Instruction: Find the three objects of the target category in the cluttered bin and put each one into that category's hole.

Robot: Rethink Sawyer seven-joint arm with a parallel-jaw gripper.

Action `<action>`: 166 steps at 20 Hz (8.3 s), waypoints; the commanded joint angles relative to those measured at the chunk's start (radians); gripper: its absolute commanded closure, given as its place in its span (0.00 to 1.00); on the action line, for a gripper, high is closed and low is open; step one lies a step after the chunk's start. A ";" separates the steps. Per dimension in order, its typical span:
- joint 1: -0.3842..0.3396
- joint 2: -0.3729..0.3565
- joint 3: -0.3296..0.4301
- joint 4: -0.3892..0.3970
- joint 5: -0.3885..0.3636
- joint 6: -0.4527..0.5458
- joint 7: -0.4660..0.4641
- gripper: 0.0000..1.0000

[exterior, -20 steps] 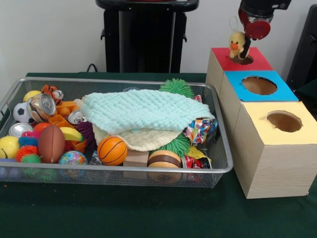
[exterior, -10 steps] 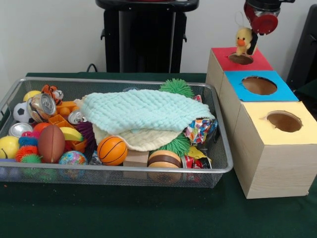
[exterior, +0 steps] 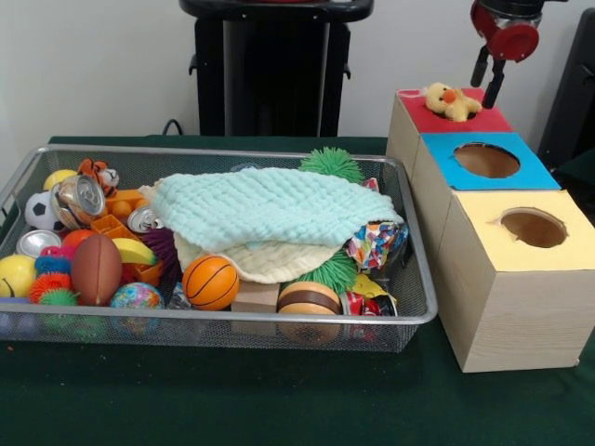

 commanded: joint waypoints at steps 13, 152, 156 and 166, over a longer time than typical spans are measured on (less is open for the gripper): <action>0.026 0.002 -0.022 -0.087 -0.020 0.186 0.164 0.00; -0.659 0.261 0.090 -0.502 -0.829 -0.007 -0.125 0.00; -0.656 0.281 0.092 -0.498 -0.870 -0.014 -0.148 0.00; -0.695 0.226 0.181 -0.412 -0.982 -0.006 -0.322 0.00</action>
